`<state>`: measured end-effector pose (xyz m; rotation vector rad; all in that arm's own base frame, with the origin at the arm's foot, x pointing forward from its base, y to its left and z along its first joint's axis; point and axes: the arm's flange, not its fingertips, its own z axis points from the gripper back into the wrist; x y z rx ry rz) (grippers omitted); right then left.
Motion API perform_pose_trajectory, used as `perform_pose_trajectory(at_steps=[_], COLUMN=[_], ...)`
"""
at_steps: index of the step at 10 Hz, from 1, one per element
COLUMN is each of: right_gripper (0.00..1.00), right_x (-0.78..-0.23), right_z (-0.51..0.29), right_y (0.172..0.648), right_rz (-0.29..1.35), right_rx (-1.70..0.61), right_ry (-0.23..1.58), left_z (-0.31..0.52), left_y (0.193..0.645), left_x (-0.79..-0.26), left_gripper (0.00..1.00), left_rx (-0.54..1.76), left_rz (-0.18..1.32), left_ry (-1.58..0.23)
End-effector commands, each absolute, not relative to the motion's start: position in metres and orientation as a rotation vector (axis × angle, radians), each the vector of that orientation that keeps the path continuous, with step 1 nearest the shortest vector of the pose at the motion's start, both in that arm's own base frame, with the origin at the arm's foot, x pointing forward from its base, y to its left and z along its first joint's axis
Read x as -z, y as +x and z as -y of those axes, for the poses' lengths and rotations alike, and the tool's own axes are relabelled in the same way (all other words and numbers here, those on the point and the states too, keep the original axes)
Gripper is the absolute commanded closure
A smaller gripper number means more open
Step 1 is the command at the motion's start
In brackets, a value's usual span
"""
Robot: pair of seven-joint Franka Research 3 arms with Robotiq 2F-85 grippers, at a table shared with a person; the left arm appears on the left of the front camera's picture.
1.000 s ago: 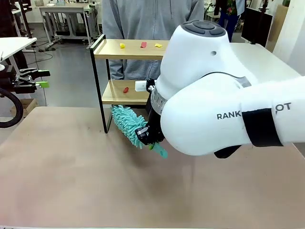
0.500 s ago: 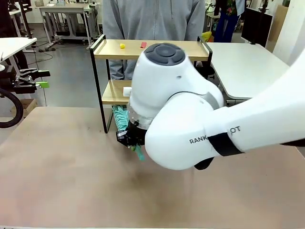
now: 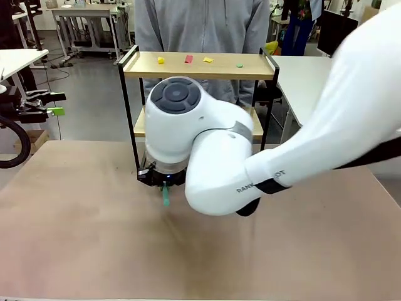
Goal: Clean the shelf.
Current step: Clean the specific section of the Shelf indicated by the human with the Duster.
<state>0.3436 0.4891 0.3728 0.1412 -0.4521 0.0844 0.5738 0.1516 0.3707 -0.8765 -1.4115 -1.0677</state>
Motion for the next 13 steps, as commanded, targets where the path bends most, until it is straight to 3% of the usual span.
perform_pose_trajectory(at_steps=[1, 4, 9, 10, 13], right_gripper=[0.87, 0.87, 0.87, 0.87, 0.87], right_x=[-0.354, -0.346, -0.337, -0.33, -0.33], right_z=[-0.531, -0.545, -0.539, -0.539, -0.539], right_y=[0.361, 0.376, 0.385, 0.384, 0.385], right_rz=[0.493, 0.526, 0.381, 0.444, 0.419], right_rx=[-0.02, 0.028, 0.077, 0.027, 0.05], right_ry=[0.138, 0.139, 0.153, 0.135, 0.142], left_z=[-0.152, -0.152, -0.152, -0.152, -0.152], left_y=[0.572, 0.572, 0.572, 0.572, 0.572], left_x=[-0.373, -0.373, -0.373, -0.373, -0.373], left_gripper=[0.0, 0.0, 0.0, 0.0, 0.0], left_rx=[1.074, 1.074, 1.074, 1.074, 1.074], left_rz=[1.409, 1.409, 1.409, 1.409, 1.409], left_ry=[-0.871, -0.871, -0.871, -0.871, -0.871])
